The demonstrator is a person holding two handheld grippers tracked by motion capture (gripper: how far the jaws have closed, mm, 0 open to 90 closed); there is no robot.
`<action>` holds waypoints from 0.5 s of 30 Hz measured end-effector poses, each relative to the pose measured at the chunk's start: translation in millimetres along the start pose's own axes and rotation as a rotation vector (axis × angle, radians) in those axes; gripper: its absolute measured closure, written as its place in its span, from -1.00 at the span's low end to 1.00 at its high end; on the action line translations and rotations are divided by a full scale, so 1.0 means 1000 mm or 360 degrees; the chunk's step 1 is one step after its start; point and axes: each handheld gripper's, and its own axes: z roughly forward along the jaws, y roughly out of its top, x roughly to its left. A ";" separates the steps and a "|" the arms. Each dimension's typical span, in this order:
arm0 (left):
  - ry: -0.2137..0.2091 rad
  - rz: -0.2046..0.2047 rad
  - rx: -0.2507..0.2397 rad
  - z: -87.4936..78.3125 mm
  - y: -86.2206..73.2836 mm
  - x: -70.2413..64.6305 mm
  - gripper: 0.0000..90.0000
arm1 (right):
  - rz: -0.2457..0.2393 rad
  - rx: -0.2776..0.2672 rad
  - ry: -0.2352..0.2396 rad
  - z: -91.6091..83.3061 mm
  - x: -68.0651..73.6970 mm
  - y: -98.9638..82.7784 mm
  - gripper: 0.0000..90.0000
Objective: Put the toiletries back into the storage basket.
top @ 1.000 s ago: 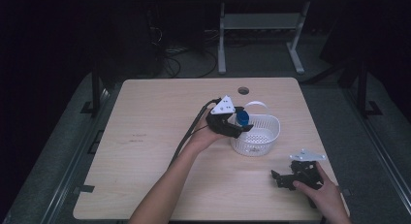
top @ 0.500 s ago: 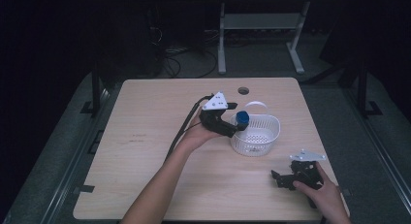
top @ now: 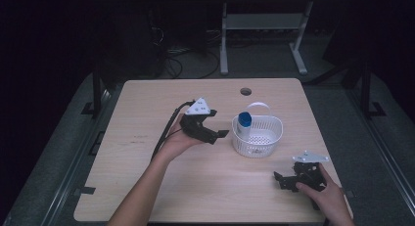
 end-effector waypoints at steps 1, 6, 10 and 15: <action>0.0009 -0.0004 0.0010 -0.003 -0.003 0.001 -0.69 | -0.0001 0.0000 0.0000 0.000 0.000 0.000 -0.98; 0.0063 -0.0027 0.0057 -0.018 -0.015 0.005 -0.69 | 0.0000 0.0000 -0.0001 0.000 0.000 0.000 -0.98; 0.0088 -0.0039 0.0092 -0.027 -0.022 0.005 -0.69 | 0.0000 0.0000 -0.0001 0.000 0.000 0.000 -0.98; 0.0147 -0.0040 0.0134 -0.039 -0.034 0.002 -0.69 | -0.0002 -0.0001 0.0000 0.000 0.000 0.000 -0.98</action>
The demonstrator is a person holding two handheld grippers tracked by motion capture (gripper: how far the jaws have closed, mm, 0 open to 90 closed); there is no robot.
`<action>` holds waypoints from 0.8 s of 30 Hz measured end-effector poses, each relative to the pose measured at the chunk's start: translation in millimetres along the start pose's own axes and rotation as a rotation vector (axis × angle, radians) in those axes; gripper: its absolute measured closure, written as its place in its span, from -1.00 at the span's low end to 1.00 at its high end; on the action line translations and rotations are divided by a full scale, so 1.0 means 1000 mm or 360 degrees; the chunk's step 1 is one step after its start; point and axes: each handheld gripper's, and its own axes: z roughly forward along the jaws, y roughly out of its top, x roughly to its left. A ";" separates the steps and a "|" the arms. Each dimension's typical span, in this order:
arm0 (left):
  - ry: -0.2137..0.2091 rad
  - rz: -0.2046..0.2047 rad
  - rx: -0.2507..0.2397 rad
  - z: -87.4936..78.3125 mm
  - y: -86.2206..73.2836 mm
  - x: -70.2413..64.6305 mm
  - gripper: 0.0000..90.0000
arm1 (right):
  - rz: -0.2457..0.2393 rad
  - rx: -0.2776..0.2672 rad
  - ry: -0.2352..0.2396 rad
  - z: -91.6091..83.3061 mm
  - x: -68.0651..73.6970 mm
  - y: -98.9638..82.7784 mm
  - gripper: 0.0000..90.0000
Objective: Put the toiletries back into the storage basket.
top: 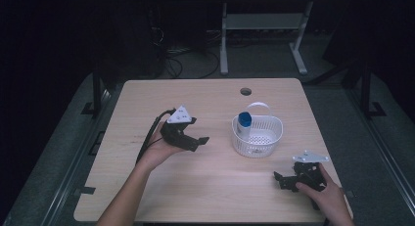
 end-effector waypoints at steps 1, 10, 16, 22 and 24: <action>0.0014 0.0001 0.0002 -0.003 -0.003 0.000 -0.68 | 0.0001 0.0000 0.0000 0.000 0.000 0.000 -0.98; 0.0065 -0.0054 0.0036 -0.025 -0.036 -0.003 -0.68 | 0.0001 0.0001 -0.0001 0.000 0.000 0.000 -0.98; 0.0098 -0.0085 0.0076 -0.035 -0.057 -0.007 -0.68 | 0.0000 0.0001 -0.0001 0.000 0.000 0.000 -0.98; 0.0118 -0.0125 0.0116 -0.042 -0.077 -0.012 -0.68 | 0.0001 0.0001 -0.0001 0.000 0.000 0.000 -0.98; 0.0129 -0.0126 0.0148 -0.044 -0.082 -0.013 -0.68 | 0.0001 0.0001 0.0000 0.000 0.000 0.000 -0.98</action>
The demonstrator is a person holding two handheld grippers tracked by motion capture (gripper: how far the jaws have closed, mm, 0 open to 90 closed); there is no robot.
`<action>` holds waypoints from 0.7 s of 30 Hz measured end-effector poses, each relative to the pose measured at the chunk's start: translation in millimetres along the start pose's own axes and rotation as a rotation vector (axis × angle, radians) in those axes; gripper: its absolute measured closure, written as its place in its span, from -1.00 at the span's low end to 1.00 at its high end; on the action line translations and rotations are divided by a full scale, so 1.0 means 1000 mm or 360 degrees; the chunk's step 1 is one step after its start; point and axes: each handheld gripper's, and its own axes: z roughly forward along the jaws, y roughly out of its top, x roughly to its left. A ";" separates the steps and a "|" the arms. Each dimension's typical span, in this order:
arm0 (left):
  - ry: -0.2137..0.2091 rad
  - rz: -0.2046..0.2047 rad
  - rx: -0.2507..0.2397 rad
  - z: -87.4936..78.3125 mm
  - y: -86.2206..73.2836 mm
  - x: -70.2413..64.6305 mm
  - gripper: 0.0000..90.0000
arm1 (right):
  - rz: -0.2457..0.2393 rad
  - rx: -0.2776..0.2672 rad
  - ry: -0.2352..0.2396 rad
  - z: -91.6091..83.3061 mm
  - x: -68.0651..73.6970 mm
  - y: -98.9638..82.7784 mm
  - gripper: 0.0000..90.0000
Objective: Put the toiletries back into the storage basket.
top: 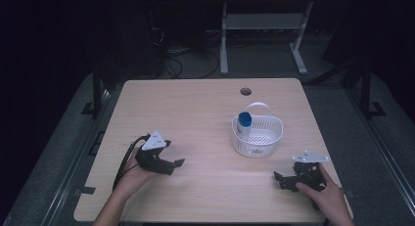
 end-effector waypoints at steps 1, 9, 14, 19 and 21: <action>0.0008 0.0013 0.0027 -0.001 -0.003 0.000 -0.68 | 0.0001 0.0000 0.0000 0.000 0.000 0.000 -0.98; 0.0050 0.0014 0.0129 -0.009 -0.023 -0.001 -0.68 | 0.0001 0.0000 0.0000 0.000 0.000 0.000 -0.98; 0.0085 0.0034 0.0174 -0.010 -0.041 -0.003 -0.68 | 0.0000 0.0000 0.0000 0.000 0.000 0.000 -0.98; 0.0154 0.0040 0.0164 -0.010 -0.050 -0.005 -0.68 | 0.0001 -0.0001 0.0000 0.000 0.000 0.000 -0.98; 0.0130 0.0012 0.0155 -0.010 -0.052 -0.004 -0.68 | 0.0002 0.0000 -0.0001 0.000 0.000 0.000 -0.98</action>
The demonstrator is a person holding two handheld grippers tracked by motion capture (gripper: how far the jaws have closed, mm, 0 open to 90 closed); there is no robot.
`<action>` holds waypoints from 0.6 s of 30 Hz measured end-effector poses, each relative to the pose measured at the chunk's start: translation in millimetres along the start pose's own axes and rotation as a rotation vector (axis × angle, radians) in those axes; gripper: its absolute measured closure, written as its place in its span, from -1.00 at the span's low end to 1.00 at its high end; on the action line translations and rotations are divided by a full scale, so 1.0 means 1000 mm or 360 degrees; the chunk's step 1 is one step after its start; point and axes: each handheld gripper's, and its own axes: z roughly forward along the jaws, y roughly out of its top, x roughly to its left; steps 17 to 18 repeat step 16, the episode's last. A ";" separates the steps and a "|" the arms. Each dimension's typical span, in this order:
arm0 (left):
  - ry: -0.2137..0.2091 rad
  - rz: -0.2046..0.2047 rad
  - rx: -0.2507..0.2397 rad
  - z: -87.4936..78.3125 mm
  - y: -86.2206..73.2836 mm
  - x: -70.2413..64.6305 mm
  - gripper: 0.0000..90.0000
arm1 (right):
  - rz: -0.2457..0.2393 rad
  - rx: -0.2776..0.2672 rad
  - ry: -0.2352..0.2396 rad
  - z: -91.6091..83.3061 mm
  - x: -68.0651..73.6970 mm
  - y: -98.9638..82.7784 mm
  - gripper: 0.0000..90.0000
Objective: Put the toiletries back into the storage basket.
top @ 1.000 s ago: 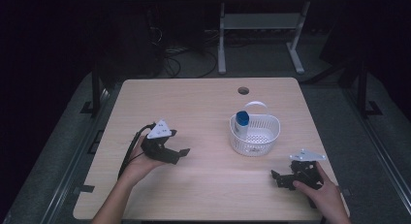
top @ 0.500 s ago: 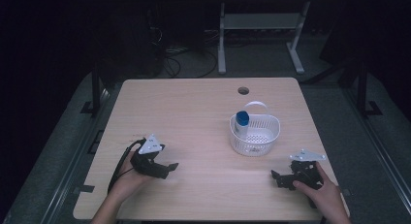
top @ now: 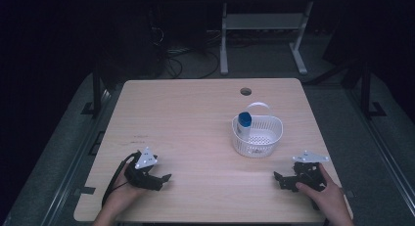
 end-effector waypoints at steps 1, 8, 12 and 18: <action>-0.0015 -0.0012 0.0007 0.001 -0.001 0.000 -0.68 | 0.0002 0.0000 -0.0003 0.000 0.000 0.000 -0.98; -0.0079 -0.0083 -0.0016 0.007 -0.011 0.006 -0.71 | 0.0003 0.0000 -0.0006 0.000 0.000 0.000 -0.98; -0.0089 -0.0072 -0.0037 0.007 -0.013 0.007 -0.71 | 0.0003 0.0000 -0.0007 0.000 0.000 0.000 -0.98; -0.0091 -0.0072 -0.0036 0.007 -0.013 0.007 -0.71 | 0.0003 0.0000 -0.0007 0.000 0.000 0.000 -0.98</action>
